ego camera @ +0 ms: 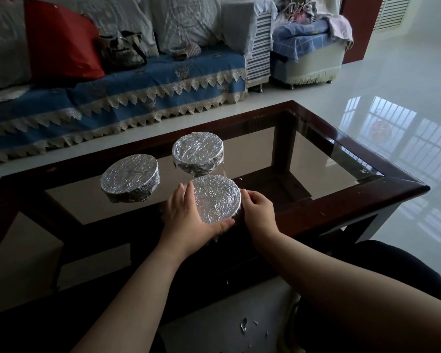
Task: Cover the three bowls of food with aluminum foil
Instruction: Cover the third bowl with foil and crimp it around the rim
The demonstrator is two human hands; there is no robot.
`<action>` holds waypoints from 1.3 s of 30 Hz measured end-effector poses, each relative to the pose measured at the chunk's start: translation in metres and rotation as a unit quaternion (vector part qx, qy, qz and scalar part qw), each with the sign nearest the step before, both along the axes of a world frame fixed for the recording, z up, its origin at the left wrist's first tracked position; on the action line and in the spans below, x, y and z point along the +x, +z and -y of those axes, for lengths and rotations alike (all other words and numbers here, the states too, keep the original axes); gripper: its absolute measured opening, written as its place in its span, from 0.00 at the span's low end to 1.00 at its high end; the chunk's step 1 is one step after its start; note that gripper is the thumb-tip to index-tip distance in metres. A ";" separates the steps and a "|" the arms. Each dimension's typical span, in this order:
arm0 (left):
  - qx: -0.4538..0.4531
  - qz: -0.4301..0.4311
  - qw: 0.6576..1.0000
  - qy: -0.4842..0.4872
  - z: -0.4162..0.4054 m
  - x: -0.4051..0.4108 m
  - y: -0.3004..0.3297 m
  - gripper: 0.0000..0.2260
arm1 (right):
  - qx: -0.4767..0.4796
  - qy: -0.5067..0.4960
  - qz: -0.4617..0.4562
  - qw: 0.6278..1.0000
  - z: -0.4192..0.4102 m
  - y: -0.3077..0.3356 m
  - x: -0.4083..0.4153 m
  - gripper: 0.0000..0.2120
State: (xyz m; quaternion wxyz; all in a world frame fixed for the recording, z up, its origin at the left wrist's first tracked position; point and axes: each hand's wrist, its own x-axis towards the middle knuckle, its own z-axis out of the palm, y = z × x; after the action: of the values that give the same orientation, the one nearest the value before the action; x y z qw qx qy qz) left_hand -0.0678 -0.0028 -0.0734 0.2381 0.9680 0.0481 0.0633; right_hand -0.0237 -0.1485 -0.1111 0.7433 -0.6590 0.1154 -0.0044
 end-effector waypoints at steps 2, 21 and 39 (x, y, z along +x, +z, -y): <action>0.004 0.001 1.000 0.002 0.001 0.000 0.000 0.57 | 0.036 0.005 -0.044 0.998 -0.001 0.001 0.003 0.09; 0.011 0.000 0.998 0.064 0.014 -0.001 0.002 0.56 | 0.095 0.064 -0.109 0.987 0.006 0.008 0.016 0.07; -0.002 0.020 0.990 0.141 0.020 -0.003 -0.001 0.57 | -0.108 0.032 0.037 0.993 0.001 0.006 0.004 0.15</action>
State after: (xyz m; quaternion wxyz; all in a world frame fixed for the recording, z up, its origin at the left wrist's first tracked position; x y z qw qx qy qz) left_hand -0.0704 -0.0229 -0.0744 0.2297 0.9496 0.1795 0.1150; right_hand -0.0197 -0.1499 -0.1055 0.6714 -0.7380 0.0657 -0.0171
